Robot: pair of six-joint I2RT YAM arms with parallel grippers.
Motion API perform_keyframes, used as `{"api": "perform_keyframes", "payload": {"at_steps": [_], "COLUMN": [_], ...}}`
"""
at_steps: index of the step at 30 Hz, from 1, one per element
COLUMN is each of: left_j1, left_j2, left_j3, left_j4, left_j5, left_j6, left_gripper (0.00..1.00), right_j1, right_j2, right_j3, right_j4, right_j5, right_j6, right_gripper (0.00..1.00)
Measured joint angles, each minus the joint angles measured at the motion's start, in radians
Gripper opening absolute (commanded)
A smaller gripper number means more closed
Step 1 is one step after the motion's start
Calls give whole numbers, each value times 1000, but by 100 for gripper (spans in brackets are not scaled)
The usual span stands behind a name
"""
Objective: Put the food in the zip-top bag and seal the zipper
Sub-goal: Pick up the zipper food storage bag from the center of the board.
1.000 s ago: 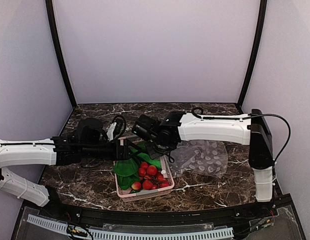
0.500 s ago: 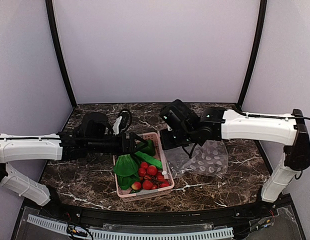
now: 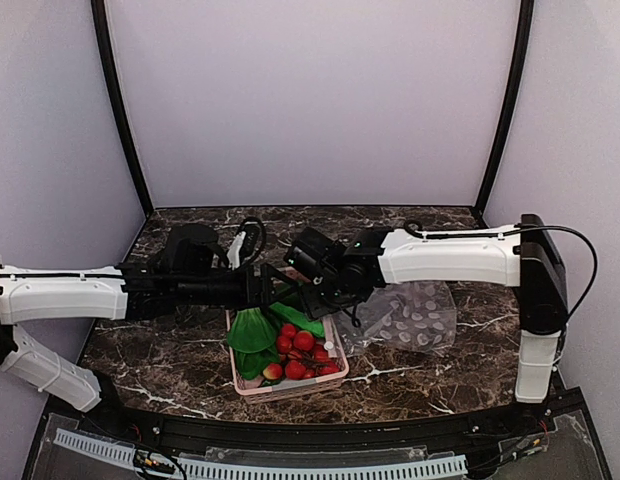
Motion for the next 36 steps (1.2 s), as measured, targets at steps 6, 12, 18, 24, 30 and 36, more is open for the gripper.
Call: {"api": "perform_keyframes", "payload": {"at_steps": [6,12,18,24,30,36], "left_j1": [0,0,0,0,0,0], "left_j2": [-17,-21,-21,-21,-21,-16], "left_j3": [-18,-28,-28,-28,-28,-28], "left_j4": [-2,-2,-1,-1,7,63], "left_j5": [-2,-2,-1,2,17,48], "left_j6": [0,-5,-8,-8,-18,-50], "left_gripper": [79,79,79,79,79,79], "right_j1": [0,0,-1,-1,-1,27], "right_j2": [37,35,8,-93,-248,-335], "right_j3": [20,21,11,-36,-209,-339], "right_j4": [-19,-30,-18,10,188,378], "right_j5": [3,14,5,-19,-131,-238], "right_j6": [-4,2,16,25,-26,-103], "right_gripper": [18,2,0,0,0,0]}}
